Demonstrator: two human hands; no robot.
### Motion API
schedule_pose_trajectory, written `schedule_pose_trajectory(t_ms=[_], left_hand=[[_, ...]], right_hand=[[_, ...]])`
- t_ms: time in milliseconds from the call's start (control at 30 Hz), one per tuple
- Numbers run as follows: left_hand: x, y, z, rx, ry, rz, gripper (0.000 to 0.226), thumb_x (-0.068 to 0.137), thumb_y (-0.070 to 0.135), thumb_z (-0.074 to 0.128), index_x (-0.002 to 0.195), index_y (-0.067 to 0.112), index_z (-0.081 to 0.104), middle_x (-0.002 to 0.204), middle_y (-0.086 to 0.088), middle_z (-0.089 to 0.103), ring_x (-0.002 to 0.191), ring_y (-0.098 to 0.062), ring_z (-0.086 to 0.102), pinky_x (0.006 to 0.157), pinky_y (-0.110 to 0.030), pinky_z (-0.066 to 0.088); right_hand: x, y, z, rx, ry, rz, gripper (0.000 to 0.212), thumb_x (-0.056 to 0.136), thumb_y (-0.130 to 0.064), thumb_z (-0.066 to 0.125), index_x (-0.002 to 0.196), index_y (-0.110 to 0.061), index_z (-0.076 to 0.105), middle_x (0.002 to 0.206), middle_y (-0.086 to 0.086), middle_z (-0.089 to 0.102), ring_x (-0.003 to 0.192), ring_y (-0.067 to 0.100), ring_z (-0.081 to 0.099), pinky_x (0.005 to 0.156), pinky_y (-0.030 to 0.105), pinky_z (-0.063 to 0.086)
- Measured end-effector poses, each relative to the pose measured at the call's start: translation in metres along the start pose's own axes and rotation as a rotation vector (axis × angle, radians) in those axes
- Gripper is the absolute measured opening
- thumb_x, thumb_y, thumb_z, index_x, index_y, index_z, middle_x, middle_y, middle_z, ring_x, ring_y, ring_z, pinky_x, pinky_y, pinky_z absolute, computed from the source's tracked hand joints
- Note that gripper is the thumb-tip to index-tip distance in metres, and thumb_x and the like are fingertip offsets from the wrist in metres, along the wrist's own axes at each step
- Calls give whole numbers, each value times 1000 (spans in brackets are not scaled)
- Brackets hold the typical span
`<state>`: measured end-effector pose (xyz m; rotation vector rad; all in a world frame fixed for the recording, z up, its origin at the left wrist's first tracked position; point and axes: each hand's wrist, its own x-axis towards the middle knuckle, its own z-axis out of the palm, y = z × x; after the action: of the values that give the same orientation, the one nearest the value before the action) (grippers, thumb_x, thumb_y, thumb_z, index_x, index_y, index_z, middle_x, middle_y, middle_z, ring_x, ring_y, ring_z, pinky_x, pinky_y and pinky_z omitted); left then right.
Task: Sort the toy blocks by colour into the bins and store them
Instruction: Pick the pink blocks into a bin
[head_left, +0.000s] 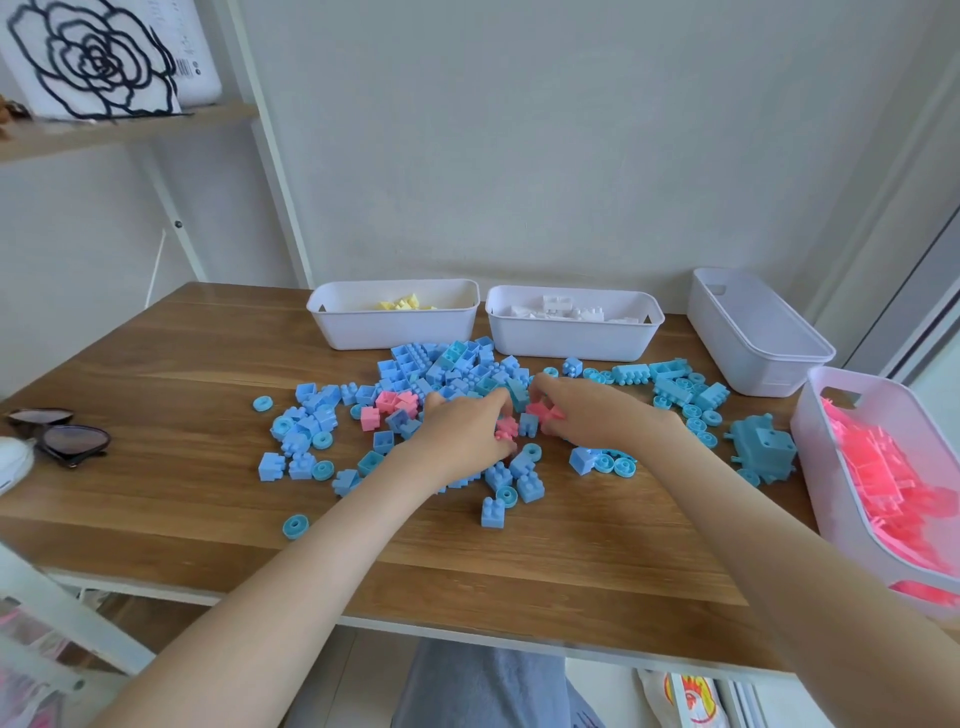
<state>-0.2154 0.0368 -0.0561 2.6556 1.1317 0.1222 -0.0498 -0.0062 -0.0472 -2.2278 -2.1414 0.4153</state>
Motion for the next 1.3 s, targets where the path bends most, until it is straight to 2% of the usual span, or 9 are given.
schedule_pose_trajectory(t_ms=[100, 300, 567, 733, 867, 967, 1167, 1233, 1300], left_hand=[[3, 4, 1, 7, -25, -9, 28, 91, 26, 46, 117, 19, 43, 75, 7, 51, 81, -16, 51, 95, -41, 29], [4, 14, 3, 21, -29, -38, 29, 88, 26, 48, 114, 15, 45, 101, 1, 52, 98, -19, 50, 95, -40, 31], [8, 19, 3, 11, -54, -65, 29, 93, 25, 43, 119, 14, 46, 119, 0, 53, 113, -20, 49, 104, -44, 31], [6, 15, 0, -178, 61, 0, 21, 92, 20, 47, 108, 14, 60, 102, 3, 50, 100, -16, 52, 89, -29, 41], [8, 29, -10, -233, 146, 59, 19, 94, 23, 51, 110, 16, 59, 105, 2, 51, 85, -7, 49, 71, -17, 35], [12, 60, -17, -298, 225, 109, 21, 94, 24, 52, 113, 16, 57, 106, 3, 51, 81, -4, 48, 63, -11, 33], [6, 150, -10, -270, 51, 348, 15, 90, 25, 57, 101, 15, 60, 98, 1, 62, 83, -13, 56, 72, -29, 47], [7, 179, -1, -289, 65, 420, 14, 90, 26, 58, 100, 17, 60, 97, 2, 61, 85, -13, 57, 71, -27, 47], [12, 204, 6, -321, 109, 465, 14, 90, 25, 57, 101, 16, 58, 96, 4, 56, 85, -11, 53, 62, -15, 39]], right_hand=[[0, -2, 5, -39, 58, -9, 14, 97, -24, 42, 109, -18, 42, 98, 1, 57, 84, 17, 55, 74, 33, 49], [-7, -2, 2, 2, -47, -30, 11, 94, -25, 48, 101, -21, 41, 86, -6, 48, 74, 13, 50, 67, 29, 43], [-17, 3, 6, 37, 127, -53, 28, 95, -23, 46, 123, -26, 50, 113, -4, 55, 97, 14, 52, 79, 28, 43], [-33, 12, 1, 342, 306, -50, 24, 95, -30, 49, 118, -26, 53, 105, -5, 56, 91, 11, 54, 76, 22, 44], [-52, 21, -9, 394, 421, 31, 24, 94, -30, 52, 117, -22, 54, 94, -8, 55, 80, 3, 53, 65, 12, 39], [-77, 27, -25, 382, 513, 77, 23, 93, -26, 54, 115, -19, 56, 96, -3, 58, 83, 11, 55, 68, 19, 39], [-155, 71, -52, 305, 674, 268, 16, 92, -25, 55, 107, -22, 59, 88, -2, 63, 81, 18, 60, 66, 9, 40], [-180, 93, -52, 273, 705, 348, 18, 91, -25, 55, 108, -20, 59, 86, 3, 65, 78, 21, 59, 71, 24, 43], [-194, 114, -47, 252, 713, 417, 22, 91, -24, 57, 110, -16, 60, 87, 4, 62, 77, 20, 53, 67, 26, 35]])
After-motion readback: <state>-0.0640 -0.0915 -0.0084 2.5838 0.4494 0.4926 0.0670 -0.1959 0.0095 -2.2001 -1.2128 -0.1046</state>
